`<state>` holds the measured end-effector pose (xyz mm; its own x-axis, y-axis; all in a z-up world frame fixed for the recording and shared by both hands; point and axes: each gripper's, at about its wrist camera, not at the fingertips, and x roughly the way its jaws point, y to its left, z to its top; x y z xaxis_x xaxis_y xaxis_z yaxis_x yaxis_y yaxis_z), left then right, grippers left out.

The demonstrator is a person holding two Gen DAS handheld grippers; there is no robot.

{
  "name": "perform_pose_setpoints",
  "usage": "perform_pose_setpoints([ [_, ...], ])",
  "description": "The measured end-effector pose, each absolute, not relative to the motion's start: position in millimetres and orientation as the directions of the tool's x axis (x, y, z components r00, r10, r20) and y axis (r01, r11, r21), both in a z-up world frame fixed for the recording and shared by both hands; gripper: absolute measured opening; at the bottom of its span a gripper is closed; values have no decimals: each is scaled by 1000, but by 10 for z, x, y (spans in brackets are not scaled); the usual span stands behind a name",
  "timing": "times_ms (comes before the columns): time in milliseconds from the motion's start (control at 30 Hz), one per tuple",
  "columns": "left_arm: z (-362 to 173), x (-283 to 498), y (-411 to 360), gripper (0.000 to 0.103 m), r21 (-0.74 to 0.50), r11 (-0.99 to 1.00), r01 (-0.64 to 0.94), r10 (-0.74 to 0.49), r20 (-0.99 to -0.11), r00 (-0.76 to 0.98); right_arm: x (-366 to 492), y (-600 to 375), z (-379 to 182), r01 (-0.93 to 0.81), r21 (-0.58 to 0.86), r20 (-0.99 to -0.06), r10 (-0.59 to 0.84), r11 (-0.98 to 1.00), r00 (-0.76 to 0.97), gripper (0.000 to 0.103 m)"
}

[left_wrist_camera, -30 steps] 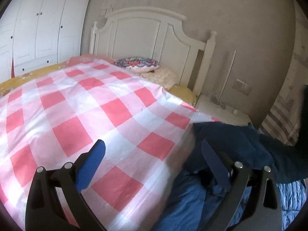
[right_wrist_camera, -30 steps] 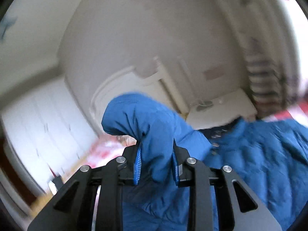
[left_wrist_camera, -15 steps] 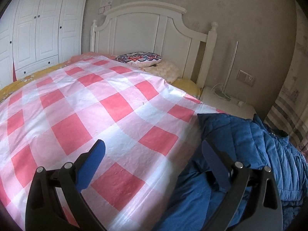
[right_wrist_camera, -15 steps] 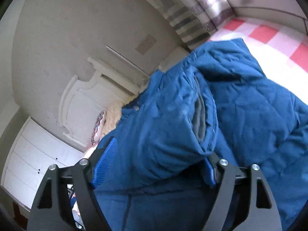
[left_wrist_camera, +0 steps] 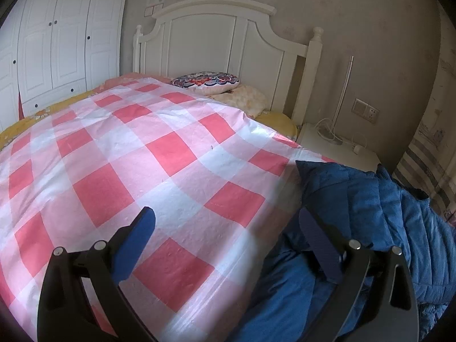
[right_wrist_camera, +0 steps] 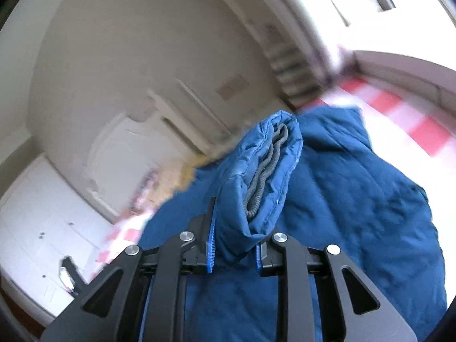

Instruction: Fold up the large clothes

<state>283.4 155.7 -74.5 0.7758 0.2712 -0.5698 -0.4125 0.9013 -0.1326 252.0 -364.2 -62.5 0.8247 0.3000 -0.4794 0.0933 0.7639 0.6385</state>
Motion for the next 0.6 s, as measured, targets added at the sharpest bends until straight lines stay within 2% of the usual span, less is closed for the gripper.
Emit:
perform_pose_setpoints([
  [67,-744,2831,1563,100,-136,900,-415,271,-571,775,2542,-3687,-838,146,662,-524,314,735,791,24],
  [200,-749,2835,1572,100,-140,898,-418,269,-577,771,2466,-3663,-794,144,639,-520,286,756,805,26],
  [300,-755,2841,1573,100,-141,897,-418,266,-582,769,2450,-3651,-669,211,535,-593,185,818,784,35],
  [333,-755,2841,1573,100,-141,897,-418,266,-582,769,2452,-3652,-615,233,512,-595,146,827,790,43],
  [433,-756,2845,1570,100,-139,898,-418,267,-583,768,2251,-3590,-292,329,306,-525,-130,894,841,44],
  [500,-761,2853,1570,100,-135,899,-417,267,-585,765,2238,-3461,-133,275,243,-476,-133,930,869,44],
  [600,-764,2856,1564,100,-130,900,-416,268,-588,763,2485,-3018,-78,104,53,-515,-62,993,855,46],
])
